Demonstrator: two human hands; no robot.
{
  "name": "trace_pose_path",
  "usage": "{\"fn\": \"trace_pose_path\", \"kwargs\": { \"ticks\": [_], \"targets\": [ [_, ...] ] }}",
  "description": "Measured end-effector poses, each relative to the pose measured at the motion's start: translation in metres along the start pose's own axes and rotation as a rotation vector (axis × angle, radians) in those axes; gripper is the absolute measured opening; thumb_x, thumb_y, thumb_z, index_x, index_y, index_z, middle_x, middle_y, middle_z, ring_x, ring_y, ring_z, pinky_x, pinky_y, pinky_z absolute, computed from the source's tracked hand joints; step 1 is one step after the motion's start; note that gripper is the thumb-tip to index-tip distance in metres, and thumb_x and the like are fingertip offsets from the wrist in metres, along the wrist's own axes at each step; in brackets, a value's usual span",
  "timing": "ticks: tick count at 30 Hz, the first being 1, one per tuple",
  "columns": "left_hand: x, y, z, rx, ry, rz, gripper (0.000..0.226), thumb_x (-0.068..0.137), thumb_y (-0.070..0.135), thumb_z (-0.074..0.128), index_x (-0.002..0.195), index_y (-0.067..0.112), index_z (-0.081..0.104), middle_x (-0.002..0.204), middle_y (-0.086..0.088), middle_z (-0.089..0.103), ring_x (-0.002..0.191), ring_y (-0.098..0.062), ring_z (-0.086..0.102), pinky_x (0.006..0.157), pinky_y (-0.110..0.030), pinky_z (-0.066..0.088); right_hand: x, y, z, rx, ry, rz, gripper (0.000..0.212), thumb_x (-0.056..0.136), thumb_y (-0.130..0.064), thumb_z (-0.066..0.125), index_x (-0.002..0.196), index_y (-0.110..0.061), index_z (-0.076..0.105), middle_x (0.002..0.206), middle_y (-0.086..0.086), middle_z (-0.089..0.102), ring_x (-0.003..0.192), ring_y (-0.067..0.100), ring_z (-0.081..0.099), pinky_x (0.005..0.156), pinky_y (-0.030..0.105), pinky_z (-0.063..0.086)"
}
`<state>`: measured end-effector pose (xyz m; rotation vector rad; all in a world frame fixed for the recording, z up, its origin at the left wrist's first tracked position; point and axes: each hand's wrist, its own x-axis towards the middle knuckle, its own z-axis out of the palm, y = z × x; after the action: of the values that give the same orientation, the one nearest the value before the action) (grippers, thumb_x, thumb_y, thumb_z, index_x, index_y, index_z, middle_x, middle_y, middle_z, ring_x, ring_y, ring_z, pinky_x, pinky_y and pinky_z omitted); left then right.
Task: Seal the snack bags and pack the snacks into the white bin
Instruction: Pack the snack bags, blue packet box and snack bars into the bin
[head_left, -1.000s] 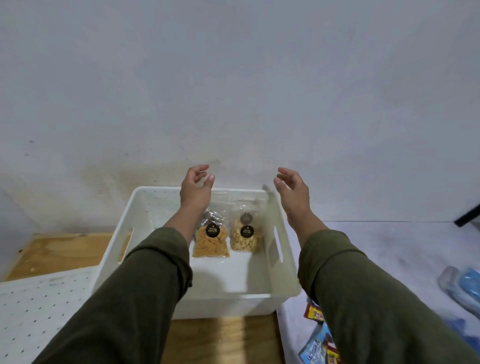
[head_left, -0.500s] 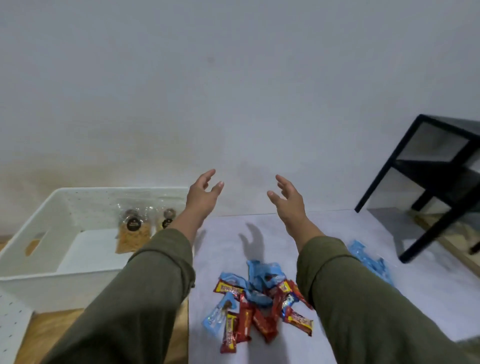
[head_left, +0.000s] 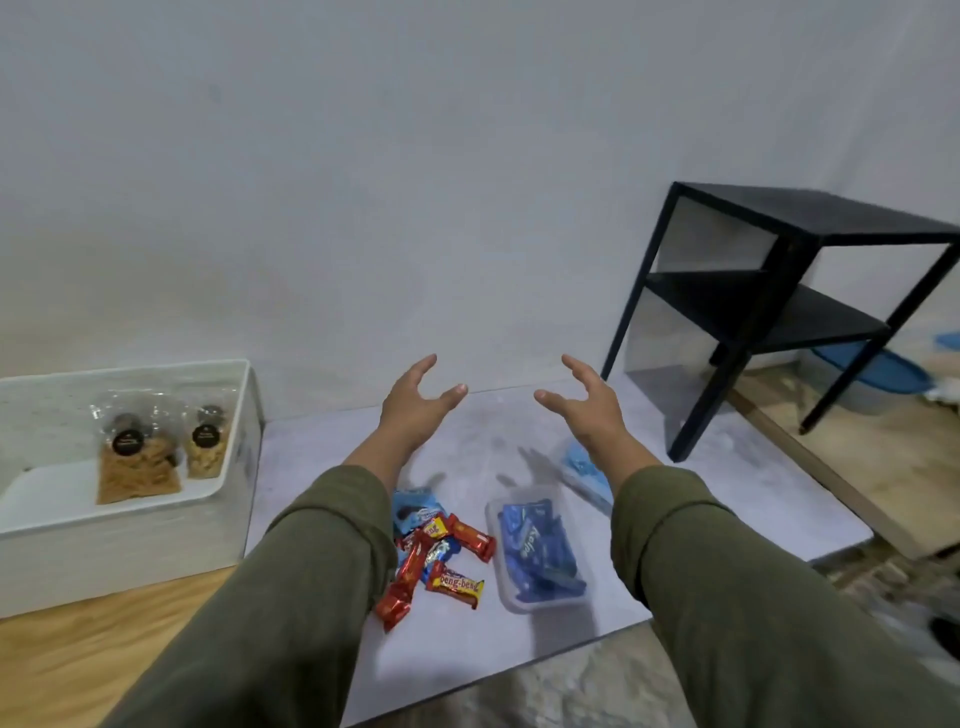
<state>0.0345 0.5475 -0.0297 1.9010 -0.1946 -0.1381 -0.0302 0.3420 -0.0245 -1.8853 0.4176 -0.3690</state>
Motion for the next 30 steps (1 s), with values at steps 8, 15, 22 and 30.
{"fn": "trace_pose_path", "kwargs": {
  "ticks": [8,15,22,30],
  "targets": [
    [0.013,-0.002,0.049,0.288,-0.203,0.029,0.083,0.08,0.043,0.07,0.148,0.024,0.026,0.157,-0.006,0.021,0.144,-0.024,0.019,0.117,-0.039,0.021,0.008,0.05,-0.048,-0.295,0.027,0.068,0.082,0.068,-0.033,0.08,0.139,-0.034,0.04,0.152,0.0,0.033,0.142,0.021,0.024,0.115,0.049,0.024],
    [0.019,-0.017,0.096,0.415,-0.267,-0.004,0.09,0.076,0.043,0.074,0.148,0.02,0.025,0.155,-0.008,0.026,0.143,-0.026,0.023,0.116,-0.036,0.021,0.026,0.098,-0.075,-0.465,-0.085,0.111,0.09,0.064,-0.035,0.083,0.141,-0.035,0.037,0.152,0.004,0.031,0.141,0.025,0.024,0.115,0.048,0.023],
    [0.028,-0.031,0.162,0.517,-0.253,-0.072,0.098,0.072,0.043,0.077,0.149,0.018,0.021,0.155,-0.008,0.026,0.143,-0.025,0.024,0.117,-0.035,0.02,0.066,0.141,-0.106,-0.525,-0.277,0.089,0.098,0.062,-0.036,0.084,0.143,-0.04,0.029,0.156,0.002,0.023,0.144,0.025,0.017,0.116,0.05,0.021],
    [0.045,-0.04,0.253,0.556,-0.264,-0.153,0.114,0.063,0.039,0.085,0.15,0.014,0.015,0.154,-0.013,0.024,0.143,-0.028,0.02,0.117,-0.034,0.018,0.095,0.197,-0.146,-0.573,-0.452,0.109,0.111,0.059,-0.038,0.086,0.147,-0.038,0.017,0.157,0.001,0.015,0.145,0.023,0.011,0.117,0.05,0.018]
  ]
}}
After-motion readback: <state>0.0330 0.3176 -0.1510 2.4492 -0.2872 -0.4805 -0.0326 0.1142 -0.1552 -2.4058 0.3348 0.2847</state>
